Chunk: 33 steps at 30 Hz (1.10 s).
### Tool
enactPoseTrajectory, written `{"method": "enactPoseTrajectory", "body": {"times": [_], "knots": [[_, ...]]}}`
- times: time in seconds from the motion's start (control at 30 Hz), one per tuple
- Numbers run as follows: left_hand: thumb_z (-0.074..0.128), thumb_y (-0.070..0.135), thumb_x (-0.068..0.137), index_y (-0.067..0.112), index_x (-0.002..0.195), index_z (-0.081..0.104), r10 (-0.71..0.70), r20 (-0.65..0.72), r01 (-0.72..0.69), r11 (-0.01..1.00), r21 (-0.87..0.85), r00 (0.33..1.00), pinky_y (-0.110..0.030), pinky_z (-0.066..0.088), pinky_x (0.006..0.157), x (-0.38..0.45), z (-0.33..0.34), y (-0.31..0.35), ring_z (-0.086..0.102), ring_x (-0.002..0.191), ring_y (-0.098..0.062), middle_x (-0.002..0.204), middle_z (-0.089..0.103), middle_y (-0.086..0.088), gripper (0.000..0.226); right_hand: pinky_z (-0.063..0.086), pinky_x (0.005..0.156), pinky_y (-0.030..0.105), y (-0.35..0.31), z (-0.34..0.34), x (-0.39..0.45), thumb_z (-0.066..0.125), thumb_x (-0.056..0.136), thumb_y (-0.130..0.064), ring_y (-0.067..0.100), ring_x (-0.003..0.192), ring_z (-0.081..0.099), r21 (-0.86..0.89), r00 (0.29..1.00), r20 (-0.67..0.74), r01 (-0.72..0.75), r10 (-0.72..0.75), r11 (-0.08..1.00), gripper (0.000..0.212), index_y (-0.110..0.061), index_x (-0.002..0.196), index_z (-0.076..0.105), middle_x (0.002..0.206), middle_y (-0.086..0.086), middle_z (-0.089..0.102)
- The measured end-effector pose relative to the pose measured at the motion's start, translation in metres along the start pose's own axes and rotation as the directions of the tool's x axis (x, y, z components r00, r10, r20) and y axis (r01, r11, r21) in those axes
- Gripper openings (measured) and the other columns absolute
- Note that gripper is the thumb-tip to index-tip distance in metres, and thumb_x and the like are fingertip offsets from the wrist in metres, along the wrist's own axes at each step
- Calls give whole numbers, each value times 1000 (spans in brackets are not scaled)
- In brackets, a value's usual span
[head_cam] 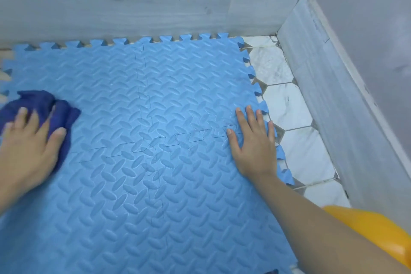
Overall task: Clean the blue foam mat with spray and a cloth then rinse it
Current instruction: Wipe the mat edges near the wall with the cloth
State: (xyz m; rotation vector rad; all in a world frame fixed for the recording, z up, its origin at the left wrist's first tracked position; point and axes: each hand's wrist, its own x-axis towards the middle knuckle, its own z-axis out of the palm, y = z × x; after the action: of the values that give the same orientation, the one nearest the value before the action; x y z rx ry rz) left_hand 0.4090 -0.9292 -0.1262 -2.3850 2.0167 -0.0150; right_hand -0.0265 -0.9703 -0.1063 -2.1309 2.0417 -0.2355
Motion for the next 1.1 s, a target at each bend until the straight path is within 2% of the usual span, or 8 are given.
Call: {"method": "enactPoseTrajectory", "body": {"times": [0.17,0.3,0.47,0.53,0.63,0.83,0.97,1.1], "knots": [[29,52,97,25,149,34,511,-18,-494,822,-281,860,-46,17,116,-107,-29,167,24,144,-29,158,25,-7,58,3,122,44,-1,0,0,26,98,-54,13,150,6,6,1000,-1,-8,8,1000,58,-33,152,25,162,-8,17],[37,51,96,24,145,40,574,21,-556,800,-227,818,-40,24,109,-140,-32,174,30,143,-25,158,26,-4,56,3,121,45,-1,0,-1,24,99,-51,16,150,9,11,1000,-6,-2,2,1000,57,-32,152,26,162,-6,19],[15,50,99,11,150,27,41,120,-25,990,-136,992,-51,19,109,-165,-24,17,21,143,-33,151,35,-20,65,3,120,47,1,0,-2,25,103,-45,21,150,10,-30,1000,5,5,-4,1000,53,-29,153,24,162,-2,18],[17,44,98,-4,140,39,-121,235,144,986,-85,964,-57,20,108,-174,-31,-22,22,139,-43,138,43,-31,68,5,120,49,1,1,-1,24,103,-44,22,150,10,-51,1000,0,25,-25,998,53,-27,153,23,162,-1,18],[17,47,101,3,141,42,195,244,-172,979,-113,950,-50,15,112,-215,-35,1,21,141,-39,137,49,-24,65,5,119,50,2,-1,2,23,103,-45,24,149,11,-54,1000,4,28,-28,998,54,-26,153,22,162,1,18],[36,58,96,35,148,31,781,54,-759,620,-199,623,-51,23,109,-225,-32,125,25,144,-31,157,28,-3,58,3,118,53,2,-4,1,27,104,-39,27,149,10,-43,1000,11,20,-19,999,52,-23,153,25,162,3,17],[30,54,97,33,149,31,680,35,-670,729,-142,732,-52,19,112,-140,-26,161,23,145,-30,159,23,-4,56,2,120,52,11,-26,-15,41,102,-19,24,150,6,236,986,143,55,-90,970,50,-19,151,31,161,7,20],[11,58,95,35,151,14,377,43,-365,915,-174,925,-50,15,117,-68,-25,150,14,147,-31,159,22,-5,60,0,121,42,47,-37,-109,25,103,-35,13,149,-5,50,979,181,83,-90,995,50,-27,153,24,162,0,13]]}}
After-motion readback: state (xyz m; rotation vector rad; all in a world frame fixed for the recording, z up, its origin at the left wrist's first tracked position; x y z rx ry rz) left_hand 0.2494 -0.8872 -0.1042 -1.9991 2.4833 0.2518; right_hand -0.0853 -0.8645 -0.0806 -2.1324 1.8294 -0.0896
